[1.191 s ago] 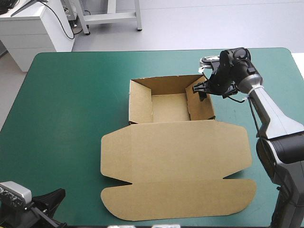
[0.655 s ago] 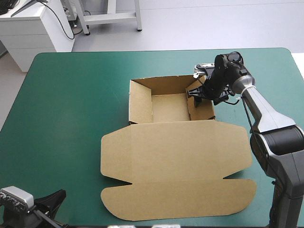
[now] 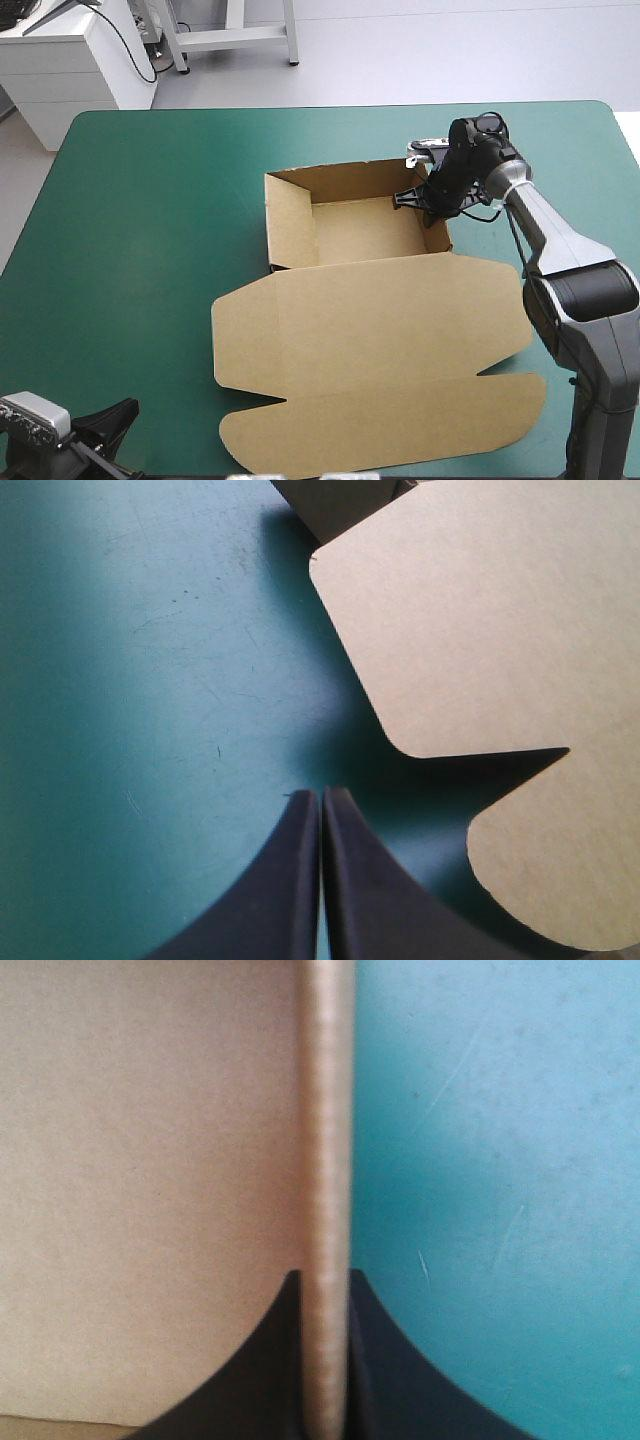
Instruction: Fold the box
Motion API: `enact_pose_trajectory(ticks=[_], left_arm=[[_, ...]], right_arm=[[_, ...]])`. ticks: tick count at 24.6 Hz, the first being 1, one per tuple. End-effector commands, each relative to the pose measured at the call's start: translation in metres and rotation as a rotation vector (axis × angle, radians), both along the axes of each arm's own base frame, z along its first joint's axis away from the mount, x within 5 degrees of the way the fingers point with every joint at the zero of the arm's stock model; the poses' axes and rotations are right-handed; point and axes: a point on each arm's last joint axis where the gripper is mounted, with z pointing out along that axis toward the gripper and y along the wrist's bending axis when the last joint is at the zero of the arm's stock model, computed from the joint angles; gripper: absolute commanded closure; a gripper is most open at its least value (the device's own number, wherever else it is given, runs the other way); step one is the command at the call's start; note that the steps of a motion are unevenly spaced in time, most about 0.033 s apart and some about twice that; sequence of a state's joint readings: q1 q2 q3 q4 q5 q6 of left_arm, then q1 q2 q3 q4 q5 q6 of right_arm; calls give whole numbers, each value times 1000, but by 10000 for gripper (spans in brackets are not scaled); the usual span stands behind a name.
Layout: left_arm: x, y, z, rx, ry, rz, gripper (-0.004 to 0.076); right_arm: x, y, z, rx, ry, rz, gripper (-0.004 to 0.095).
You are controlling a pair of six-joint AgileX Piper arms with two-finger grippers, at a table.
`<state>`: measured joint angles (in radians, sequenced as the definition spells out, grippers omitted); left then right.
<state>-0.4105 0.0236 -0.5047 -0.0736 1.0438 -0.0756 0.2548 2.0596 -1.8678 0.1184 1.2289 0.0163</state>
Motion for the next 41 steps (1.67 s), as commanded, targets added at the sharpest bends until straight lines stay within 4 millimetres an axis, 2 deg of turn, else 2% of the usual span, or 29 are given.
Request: enact_pose_trajectory(ticks=[1, 4, 7, 11, 14, 15, 16, 17, 18, 19, 20, 21, 22, 24, 29, 30, 36, 38, 41], left_arm=[[3, -2, 12, -41, -67, -1, 734], [3, -2, 12, -41, -67, -1, 734], [3, -2, 12, -41, -67, -1, 734], [3, -2, 12, -41, -67, -1, 734], [3, -2, 12, -41, -67, -1, 734], [3, -2, 12, -41, -67, -1, 734], [3, -2, 12, -41, -67, -1, 734], [3, -2, 12, -41, -67, -1, 734], [3, -2, 12, -41, -67, -1, 734], [3, -2, 12, -41, -67, -1, 734], [3, -2, 12, -39, -68, -2, 734], [3, -2, 12, -39, -68, -2, 734], [3, -2, 12, -39, -68, -2, 734], [3, -2, 12, -39, -68, -2, 734], [3, -2, 12, -40, -67, -2, 734], [3, -2, 12, -40, -67, -2, 734], [3, -2, 12, -40, -67, -2, 734], [3, -2, 12, -40, -67, -2, 734], [3, -2, 12, -40, -67, -2, 734]], right_arm=[[-13, -10, 51, 34, -109, 10, 931], [-16, -29, 81, 48, -192, -31, 931], [-24, -63, 121, 56, -309, -98, 931], [-38, -125, 170, 42, -461, -243, 931], [-48, -173, 186, 13, -519, -366, 931], [-55, -206, 189, -15, -534, -446, 931], [-59, -221, 189, -28, -534, -484, 931], [-65, -248, 187, -52, -531, -546, 931], [-69, -262, 186, -69, -531, -570, 931], [-73, -285, 181, -90, -519, -614, 931], [-75, -297, 176, -96, -507, -643, 931], [-77, -317, 167, -105, -488, -691, 931], [-76, -332, 157, -106, -469, -722, 931], [-71, -347, 141, -104, -438, -748, 931], [-49, -363, 99, -87, -353, -757, 931], [-44, -367, 85, -79, -318, -757, 928], [-35, -374, 56, -68, -238, -758, 902], [-34, -374, 54, -71, -235, -748, 839], [-34, -374, 54, -79, -233, -725, 673]])
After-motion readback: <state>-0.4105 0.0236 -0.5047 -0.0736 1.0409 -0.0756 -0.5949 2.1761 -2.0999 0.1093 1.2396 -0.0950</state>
